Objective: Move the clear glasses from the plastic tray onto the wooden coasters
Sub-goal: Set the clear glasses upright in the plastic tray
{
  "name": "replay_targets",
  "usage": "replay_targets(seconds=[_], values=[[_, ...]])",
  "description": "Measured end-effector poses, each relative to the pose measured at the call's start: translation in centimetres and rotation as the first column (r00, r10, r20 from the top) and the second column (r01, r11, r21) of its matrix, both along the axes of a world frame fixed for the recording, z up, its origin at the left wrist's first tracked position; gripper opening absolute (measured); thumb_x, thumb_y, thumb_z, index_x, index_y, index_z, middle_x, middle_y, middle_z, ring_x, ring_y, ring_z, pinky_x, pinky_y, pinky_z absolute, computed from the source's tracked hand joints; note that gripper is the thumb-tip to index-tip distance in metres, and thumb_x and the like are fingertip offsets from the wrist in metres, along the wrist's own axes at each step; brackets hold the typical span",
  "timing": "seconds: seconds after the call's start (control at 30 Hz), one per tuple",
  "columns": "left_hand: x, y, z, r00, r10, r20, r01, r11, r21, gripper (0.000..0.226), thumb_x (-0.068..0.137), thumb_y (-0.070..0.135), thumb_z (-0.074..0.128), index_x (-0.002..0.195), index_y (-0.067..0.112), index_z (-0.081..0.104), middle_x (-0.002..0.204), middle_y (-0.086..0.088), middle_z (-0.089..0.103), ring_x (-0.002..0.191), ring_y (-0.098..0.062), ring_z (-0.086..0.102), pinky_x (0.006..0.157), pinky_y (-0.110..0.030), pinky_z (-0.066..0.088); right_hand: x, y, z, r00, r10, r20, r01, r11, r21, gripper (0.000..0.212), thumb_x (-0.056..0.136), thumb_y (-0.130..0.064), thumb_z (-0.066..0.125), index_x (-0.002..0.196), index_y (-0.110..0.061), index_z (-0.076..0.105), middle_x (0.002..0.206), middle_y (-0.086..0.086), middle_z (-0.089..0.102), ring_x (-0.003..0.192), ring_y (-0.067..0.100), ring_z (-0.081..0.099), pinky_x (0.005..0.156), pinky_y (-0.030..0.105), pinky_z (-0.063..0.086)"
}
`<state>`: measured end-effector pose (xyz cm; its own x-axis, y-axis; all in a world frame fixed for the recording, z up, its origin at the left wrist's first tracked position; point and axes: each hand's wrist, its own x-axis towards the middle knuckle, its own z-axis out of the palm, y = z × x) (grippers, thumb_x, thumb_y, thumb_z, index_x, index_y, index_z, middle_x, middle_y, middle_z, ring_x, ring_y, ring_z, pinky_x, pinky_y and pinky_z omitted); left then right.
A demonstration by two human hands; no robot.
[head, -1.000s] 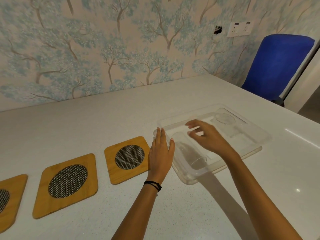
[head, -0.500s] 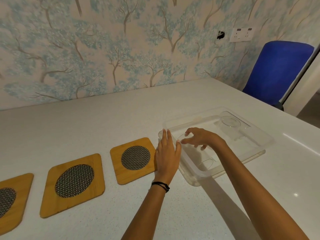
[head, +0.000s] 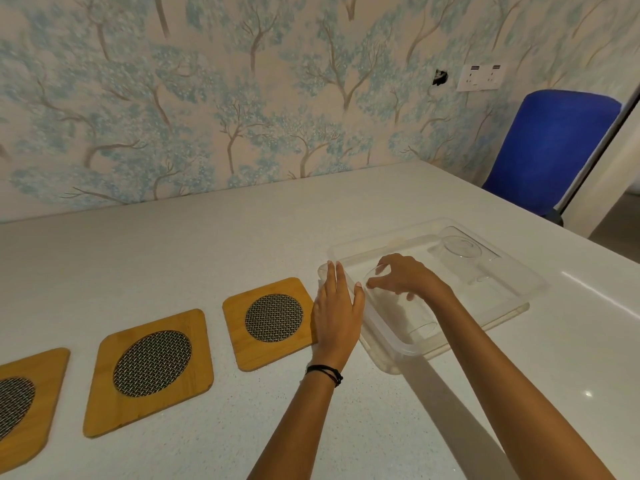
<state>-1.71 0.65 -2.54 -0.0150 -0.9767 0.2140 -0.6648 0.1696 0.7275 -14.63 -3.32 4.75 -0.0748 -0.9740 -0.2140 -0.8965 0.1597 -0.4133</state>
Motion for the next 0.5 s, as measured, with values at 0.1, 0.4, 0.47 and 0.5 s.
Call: replay_targets(seconds=[0.1, 0.4, 0.47, 0.5], values=[[0.0, 0.0, 0.0, 1.000, 0.000, -0.009, 0.000, 1.000, -0.011, 0.059, 0.099, 0.042, 0.029, 0.149, 0.020, 0.006, 0.159, 0.001, 0.003, 0.145, -0.023, 0.012, 0.116, -0.041, 0.023, -1.0, 0.4, 0.6, 0.998, -0.006, 0.055, 0.013, 0.990, -0.138, 0.044, 0.073, -0.042, 0.068, 0.110, -0.019, 0.061, 0.125, 0.002, 0.059, 0.090, 0.019, 0.055, 0.074, 0.031, 0.048], [-0.1, -0.2, -0.4, 1.000, 0.007, 0.002, -0.007, 1.000, -0.018, 0.060, 0.098, 0.044, 0.028, 0.148, 0.021, 0.005, 0.160, 0.000, 0.003, 0.145, -0.023, 0.014, 0.115, -0.041, 0.024, -1.7, 2.5, 2.1, 0.990, 0.026, 0.137, 0.033, 0.908, -0.417, 0.040, 0.075, -0.040, 0.069, 0.109, -0.022, 0.060, 0.123, 0.006, 0.061, 0.103, 0.022, 0.058, 0.082, 0.030, 0.041], [-0.1, -0.2, -0.5, 1.000, 0.006, 0.001, -0.006, 1.000, -0.015, 0.060, 0.098, 0.045, 0.027, 0.148, 0.022, 0.004, 0.160, 0.000, 0.003, 0.145, -0.023, 0.014, 0.115, -0.041, 0.024, -1.6, 2.9, 2.1, 0.990, 0.029, 0.140, 0.035, 0.899, -0.436, 0.041, 0.074, -0.041, 0.070, 0.110, -0.025, 0.057, 0.124, 0.008, 0.058, 0.102, 0.024, 0.059, 0.083, 0.032, 0.042], [-0.1, -0.2, -0.5, 1.000, 0.005, 0.001, -0.005, 1.000, -0.013, 0.060, 0.098, 0.045, 0.027, 0.148, 0.022, 0.004, 0.160, 0.000, 0.003, 0.145, -0.024, 0.014, 0.115, -0.042, 0.024, -1.7, 3.0, 2.1, 0.989, 0.030, 0.147, 0.038, 0.896, -0.442, 0.042, 0.074, -0.041, 0.070, 0.111, -0.026, 0.056, 0.124, 0.009, 0.057, 0.101, 0.024, 0.059, 0.083, 0.033, 0.043]])
